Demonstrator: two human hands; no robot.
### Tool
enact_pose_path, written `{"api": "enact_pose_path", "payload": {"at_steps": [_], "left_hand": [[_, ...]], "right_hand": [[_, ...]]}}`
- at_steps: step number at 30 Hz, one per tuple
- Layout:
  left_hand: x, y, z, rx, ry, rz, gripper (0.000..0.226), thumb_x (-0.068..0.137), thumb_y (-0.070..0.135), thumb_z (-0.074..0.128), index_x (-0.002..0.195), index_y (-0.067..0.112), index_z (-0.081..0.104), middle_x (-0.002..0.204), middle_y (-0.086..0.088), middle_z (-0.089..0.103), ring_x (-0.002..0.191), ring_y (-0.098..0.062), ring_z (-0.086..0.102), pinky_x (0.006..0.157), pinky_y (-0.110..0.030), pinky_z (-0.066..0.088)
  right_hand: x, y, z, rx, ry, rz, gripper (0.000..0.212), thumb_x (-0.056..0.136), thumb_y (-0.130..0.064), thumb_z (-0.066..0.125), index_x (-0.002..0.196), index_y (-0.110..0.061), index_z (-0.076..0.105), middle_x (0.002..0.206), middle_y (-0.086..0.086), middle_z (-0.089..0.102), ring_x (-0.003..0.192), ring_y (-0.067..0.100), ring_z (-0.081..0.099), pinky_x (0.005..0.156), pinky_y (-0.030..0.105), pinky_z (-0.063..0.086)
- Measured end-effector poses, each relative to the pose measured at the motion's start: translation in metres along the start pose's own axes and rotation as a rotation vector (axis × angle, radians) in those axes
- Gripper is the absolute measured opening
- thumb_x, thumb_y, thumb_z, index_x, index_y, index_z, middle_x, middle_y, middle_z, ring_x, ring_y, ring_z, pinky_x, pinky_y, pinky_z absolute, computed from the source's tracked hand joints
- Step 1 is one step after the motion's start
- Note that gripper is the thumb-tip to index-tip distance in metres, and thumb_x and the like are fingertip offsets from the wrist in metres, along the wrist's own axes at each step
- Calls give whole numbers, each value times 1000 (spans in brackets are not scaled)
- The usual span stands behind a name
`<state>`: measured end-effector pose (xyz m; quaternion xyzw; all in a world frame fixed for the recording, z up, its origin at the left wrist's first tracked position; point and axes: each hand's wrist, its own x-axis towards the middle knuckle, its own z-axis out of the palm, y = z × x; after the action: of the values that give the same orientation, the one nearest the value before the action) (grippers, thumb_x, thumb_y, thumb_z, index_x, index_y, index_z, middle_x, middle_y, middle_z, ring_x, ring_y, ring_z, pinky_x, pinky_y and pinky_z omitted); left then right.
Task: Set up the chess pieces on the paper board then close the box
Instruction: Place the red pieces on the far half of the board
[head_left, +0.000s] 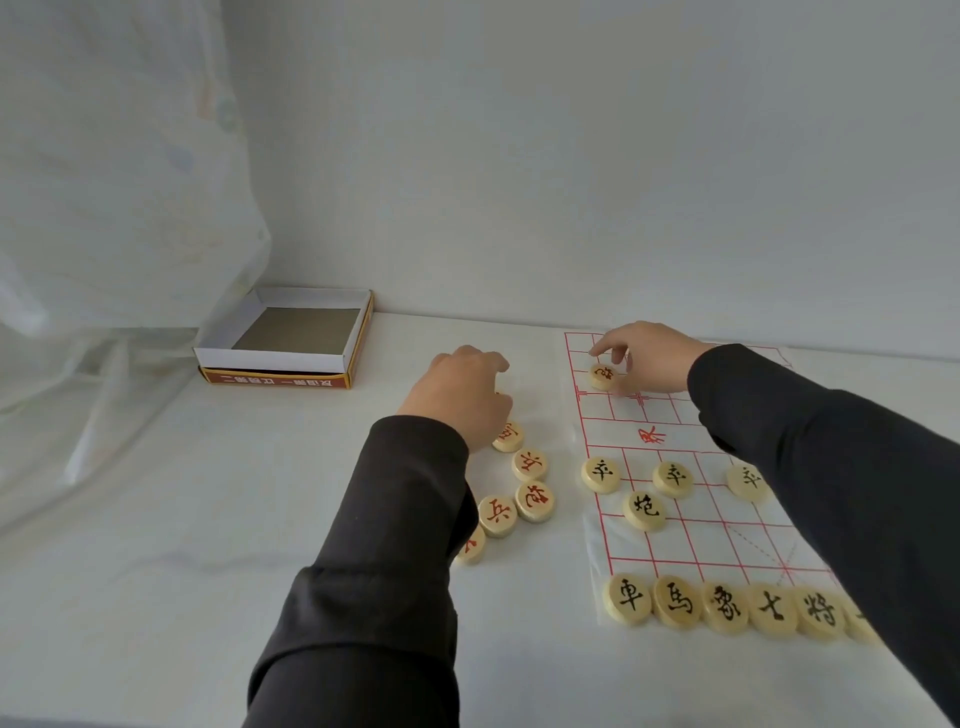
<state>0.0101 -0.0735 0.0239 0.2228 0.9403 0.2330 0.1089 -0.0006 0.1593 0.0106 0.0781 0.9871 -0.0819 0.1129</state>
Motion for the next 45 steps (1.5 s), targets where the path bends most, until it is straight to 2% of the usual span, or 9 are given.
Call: {"api": "enact_pose_path", "payload": {"at_steps": [5, 8, 14, 19, 23, 38, 45], "left_hand": [[0, 1, 0, -3, -4, 6, 46, 96, 20, 45, 141, 23, 36, 145, -1, 36, 131, -20, 36, 101, -28, 34], [0, 2, 0, -1, 0, 12, 45, 97, 20, 44, 141, 23, 36, 145, -1, 36, 131, -20, 36, 101, -28, 34], [0, 1, 1, -1, -9, 9, 45, 97, 20, 44, 141, 23, 35, 145, -1, 35, 131, -20, 36, 101, -29, 34], [1, 1, 1, 1, -16, 14, 45, 97, 21, 44, 141, 23, 36, 145, -1, 36, 130, -20, 36, 101, -29, 34], [2, 0, 2, -4, -25, 6, 45, 97, 21, 44, 141, 23, 36, 145, -1, 37, 130, -21, 37, 101, -29, 34], [4, -2, 4, 15, -34, -8, 44, 97, 23, 44, 140, 23, 38, 140, -2, 41, 127, -21, 40, 96, -27, 35], [4, -6, 3, 27, -51, -43, 44, 97, 26, 45, 140, 23, 38, 140, -3, 42, 125, -21, 43, 93, -26, 35]], "right_hand": [[1, -1, 7, -14, 42, -9, 29, 87, -17, 62, 116, -19, 62, 107, 1, 59, 89, 15, 51, 75, 25, 38], [2, 0, 9, 11, 59, 21, 31, 86, -23, 63, 116, -17, 60, 102, -2, 55, 89, 15, 51, 73, 25, 38], [6, 7, 1, 100, 227, 128, 36, 86, -31, 63, 117, -14, 58, 116, 4, 58, 99, 19, 54, 83, 31, 45], [5, 3, 3, 62, 129, 118, 36, 87, -33, 62, 117, -13, 60, 117, 5, 58, 99, 19, 53, 79, 26, 42], [5, 0, 6, 28, 94, 111, 37, 87, -32, 62, 118, -13, 60, 114, 3, 60, 92, 15, 52, 77, 25, 42], [4, 0, 8, 22, 103, 105, 38, 86, -32, 63, 119, -13, 59, 116, 4, 60, 91, 14, 50, 77, 25, 40], [-3, -5, 7, 13, 136, 108, 45, 85, -31, 64, 126, -15, 53, 127, 5, 54, 112, 22, 52, 91, 31, 43]]}}
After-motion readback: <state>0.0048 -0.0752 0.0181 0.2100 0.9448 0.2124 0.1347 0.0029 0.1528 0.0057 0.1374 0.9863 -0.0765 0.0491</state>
